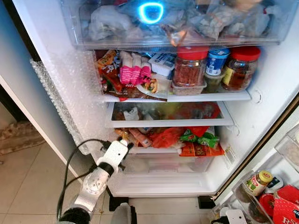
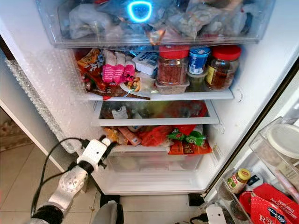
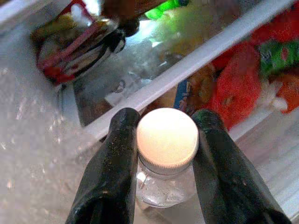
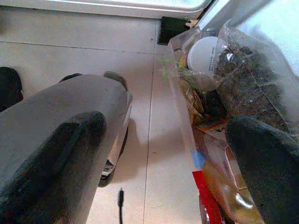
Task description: Restocking fridge
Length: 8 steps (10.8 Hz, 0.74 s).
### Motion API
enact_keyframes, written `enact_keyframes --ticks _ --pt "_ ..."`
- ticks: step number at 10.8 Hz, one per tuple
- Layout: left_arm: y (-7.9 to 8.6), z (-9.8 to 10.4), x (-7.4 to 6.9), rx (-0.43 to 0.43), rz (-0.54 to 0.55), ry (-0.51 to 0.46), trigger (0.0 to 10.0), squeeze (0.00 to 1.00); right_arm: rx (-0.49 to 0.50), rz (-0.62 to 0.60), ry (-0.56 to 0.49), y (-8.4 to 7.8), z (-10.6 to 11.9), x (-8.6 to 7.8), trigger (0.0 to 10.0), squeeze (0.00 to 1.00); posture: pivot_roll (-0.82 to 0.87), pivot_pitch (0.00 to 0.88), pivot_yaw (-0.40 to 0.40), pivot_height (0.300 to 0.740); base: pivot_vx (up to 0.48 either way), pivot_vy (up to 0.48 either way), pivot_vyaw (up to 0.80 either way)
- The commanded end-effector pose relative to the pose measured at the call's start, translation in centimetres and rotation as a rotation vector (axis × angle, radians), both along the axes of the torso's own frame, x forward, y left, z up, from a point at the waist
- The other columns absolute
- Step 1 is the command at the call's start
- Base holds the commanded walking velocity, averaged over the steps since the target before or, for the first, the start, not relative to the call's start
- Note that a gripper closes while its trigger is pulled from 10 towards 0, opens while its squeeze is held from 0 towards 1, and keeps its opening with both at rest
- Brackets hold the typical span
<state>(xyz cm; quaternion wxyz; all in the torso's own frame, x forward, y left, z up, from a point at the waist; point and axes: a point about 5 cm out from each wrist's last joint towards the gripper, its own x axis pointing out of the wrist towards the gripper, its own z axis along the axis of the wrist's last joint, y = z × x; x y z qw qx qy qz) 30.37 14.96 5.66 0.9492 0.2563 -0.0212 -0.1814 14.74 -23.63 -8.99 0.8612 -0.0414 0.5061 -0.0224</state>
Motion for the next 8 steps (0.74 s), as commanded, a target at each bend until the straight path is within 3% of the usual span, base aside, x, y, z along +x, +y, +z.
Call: enact_keyframes --ticks 1,5,8 --pt "-0.4 0.3 0.1 0.101 -0.045 -0.047 10.0 0.00 0.000 -0.006 0.008 -0.1 -0.1 -0.2 10.0 0.00 0.05 0.029 0.022 0.639 0.000 0.000 0.00" --pt "-2.0 1.0 -0.1 0.285 -0.202 -0.154 10.0 0.00 -0.002 -0.010 0.007 -0.1 0.0 -0.1 10.0 0.00 0.05 0.023 0.024 0.639 0.000 0.000 0.00" --pt "-2.9 1.5 0.1 0.344 -0.261 -0.216 10.0 0.00 -0.001 -0.010 0.004 0.0 0.0 0.0 10.0 0.00 0.05 0.019 0.026 0.639 0.000 0.000 0.00"
